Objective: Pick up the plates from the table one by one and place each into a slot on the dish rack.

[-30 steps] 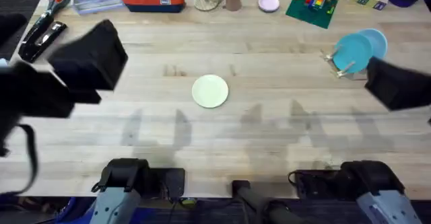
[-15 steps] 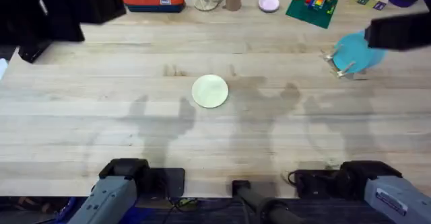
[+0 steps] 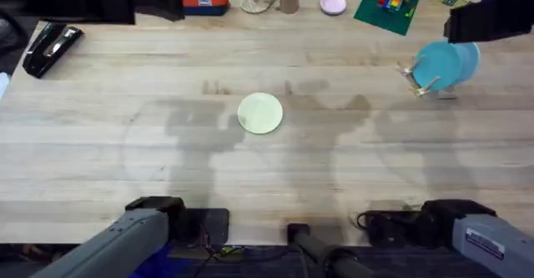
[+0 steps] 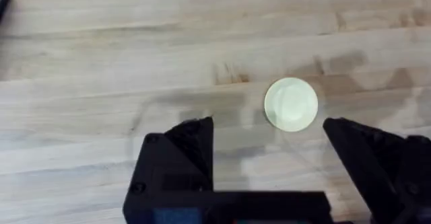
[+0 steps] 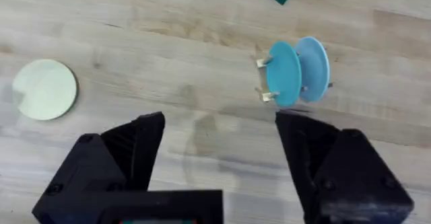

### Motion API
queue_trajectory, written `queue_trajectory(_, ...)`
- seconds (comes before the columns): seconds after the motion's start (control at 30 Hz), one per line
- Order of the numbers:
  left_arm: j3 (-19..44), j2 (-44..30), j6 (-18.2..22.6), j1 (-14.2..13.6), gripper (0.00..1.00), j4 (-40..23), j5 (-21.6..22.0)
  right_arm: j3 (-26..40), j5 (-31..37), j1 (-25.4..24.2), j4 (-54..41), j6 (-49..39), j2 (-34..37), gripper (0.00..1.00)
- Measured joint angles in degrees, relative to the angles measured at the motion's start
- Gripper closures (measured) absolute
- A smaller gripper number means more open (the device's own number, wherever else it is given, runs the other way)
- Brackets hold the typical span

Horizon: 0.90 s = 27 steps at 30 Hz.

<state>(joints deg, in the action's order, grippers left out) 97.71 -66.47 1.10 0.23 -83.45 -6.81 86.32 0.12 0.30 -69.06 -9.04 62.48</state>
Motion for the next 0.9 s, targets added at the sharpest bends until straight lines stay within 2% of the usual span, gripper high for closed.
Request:
queue_trajectory(0.23,0.0,-3.2,0.0,0.0,0.007,-0.4,0.2,0.0,0.0,0.0,0.0,0.0,0.0,0.009)
queue_trajectory(0.53,0.0,-3.6,0.0,0.0,0.023,-0.3,0.2,0.0,0.0,0.0,0.0,0.0,0.0,0.007)
queue_trajectory(0.57,0.0,-3.6,0.0,0.0,0.106,-0.3,0.2,0.0,0.0,0.0,0.0,0.0,0.0,0.007)
queue_trajectory(0.63,0.0,-3.6,0.0,0.0,0.395,-0.3,0.2,0.0,0.0,0.0,0.0,0.0,0.0,0.007)
queue_trajectory(0.73,0.0,-3.6,0.0,0.0,0.879,-0.4,0.2,0.0,0.0,0.0,0.0,0.0,0.0,0.007)
queue_trajectory(0.8,0.0,-3.6,0.2,0.0,0.954,-0.4,0.2,0.0,0.0,0.0,0.0,0.0,0.0,0.007)
queue_trajectory(0.9,0.0,-3.6,0.2,0.0,0.961,-1.0,0.1,0.0,0.0,0.0,0.0,0.0,0.0,0.007)
